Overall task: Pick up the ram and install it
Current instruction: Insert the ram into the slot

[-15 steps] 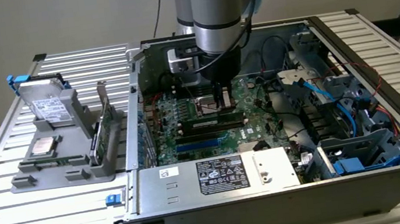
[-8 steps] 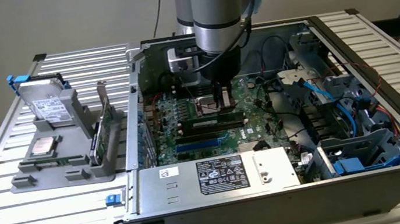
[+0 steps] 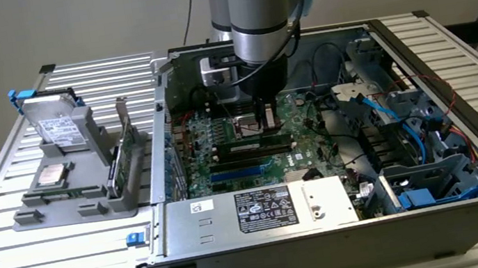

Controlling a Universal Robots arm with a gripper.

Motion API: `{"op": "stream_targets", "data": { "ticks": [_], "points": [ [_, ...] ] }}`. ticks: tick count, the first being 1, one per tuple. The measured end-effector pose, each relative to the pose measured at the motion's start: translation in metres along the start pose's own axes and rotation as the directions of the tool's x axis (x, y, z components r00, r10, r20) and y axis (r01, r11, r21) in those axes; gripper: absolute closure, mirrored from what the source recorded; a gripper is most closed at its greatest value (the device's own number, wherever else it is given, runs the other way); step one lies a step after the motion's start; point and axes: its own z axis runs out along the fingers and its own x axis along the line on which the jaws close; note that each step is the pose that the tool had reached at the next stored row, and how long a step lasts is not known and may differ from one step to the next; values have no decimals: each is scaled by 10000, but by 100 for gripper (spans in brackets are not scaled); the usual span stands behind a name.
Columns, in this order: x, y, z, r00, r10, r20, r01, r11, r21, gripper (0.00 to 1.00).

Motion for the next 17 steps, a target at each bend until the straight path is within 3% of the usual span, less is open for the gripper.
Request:
{"op": "stream_targets", "data": {
  "ticks": [17],
  "points": [
    [2,0,1,10000,-4,-79,5,10000,59,88]
  ]
}}
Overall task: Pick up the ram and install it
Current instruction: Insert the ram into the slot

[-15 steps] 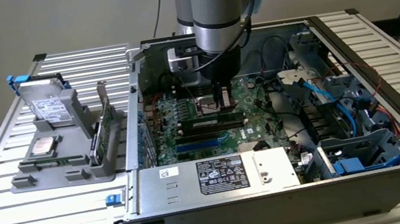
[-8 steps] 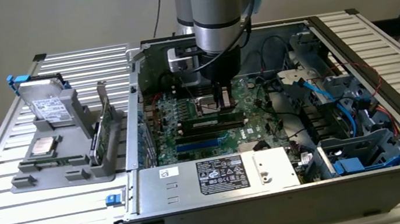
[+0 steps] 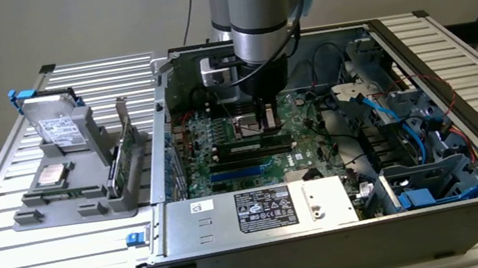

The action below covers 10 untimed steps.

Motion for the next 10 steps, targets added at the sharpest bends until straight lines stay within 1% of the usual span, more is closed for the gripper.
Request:
{"op": "stream_targets", "data": {
  "ticks": [6,10],
  "points": [
    [1,6,0,10000,-4,-43,5,10000,22,88],
    [1,10,1,10000,-2,-65,2,10000,61,88]
  ]
}}
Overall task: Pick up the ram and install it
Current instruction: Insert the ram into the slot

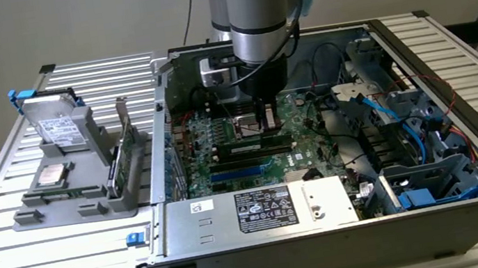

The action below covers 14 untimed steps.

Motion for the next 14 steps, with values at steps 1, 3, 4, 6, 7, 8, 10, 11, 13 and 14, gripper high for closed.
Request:
{"op": "stream_targets", "data": {
  "ticks": [1,3,4,6,7,8,10,11,13,14],
  "points": [
    [-1,1,0,10000,2,0,-2,10000,15,88],
    [-2,2,0,10000,3,1,-3,10000,36,88],
    [-4,1,0,10000,2,2,-2,10000,41,88],
    [-7,3,0,10000,4,2,-4,10000,42,88],
    [-7,3,0,10000,4,3,-4,10000,42,88],
    [-7,3,0,10000,4,2,-4,10000,42,88],
    [-7,3,0,10000,4,2,-4,10000,37,88],
    [-7,3,0,10000,4,1,-4,10000,32,88],
    [-7,3,-1,10000,3,1,-3,10000,13,88],
    [-7,3,-2,10000,2,2,-2,10000,6,88]
  ]
}}
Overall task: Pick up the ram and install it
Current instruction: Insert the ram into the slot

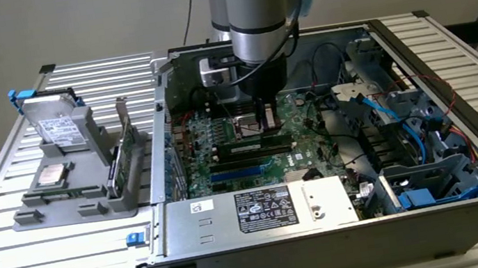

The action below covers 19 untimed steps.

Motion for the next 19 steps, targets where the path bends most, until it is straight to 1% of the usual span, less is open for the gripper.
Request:
{"op": "stream_targets", "data": {
  "ticks": [2,5,6,9,12,13,14,19],
  "points": [
    [1,0,-8,10000,0,5,0,10000,-9,88],
    [1,0,-9,10000,-2,44,2,10000,-20,88],
    [1,0,-10,10000,-9,63,9,10000,-21,88],
    [1,0,-10,9998,-46,169,46,10000,-22,88],
    [0,0,-9,9998,-48,170,48,10000,-30,88],
    [0,-1,-9,9998,-69,161,71,9999,-76,88],
    [1,-1,-13,9998,-124,153,126,9999,-94,88],
    [10,-3,-85,9992,-384,133,385,9992,-88,88]
  ]
}}
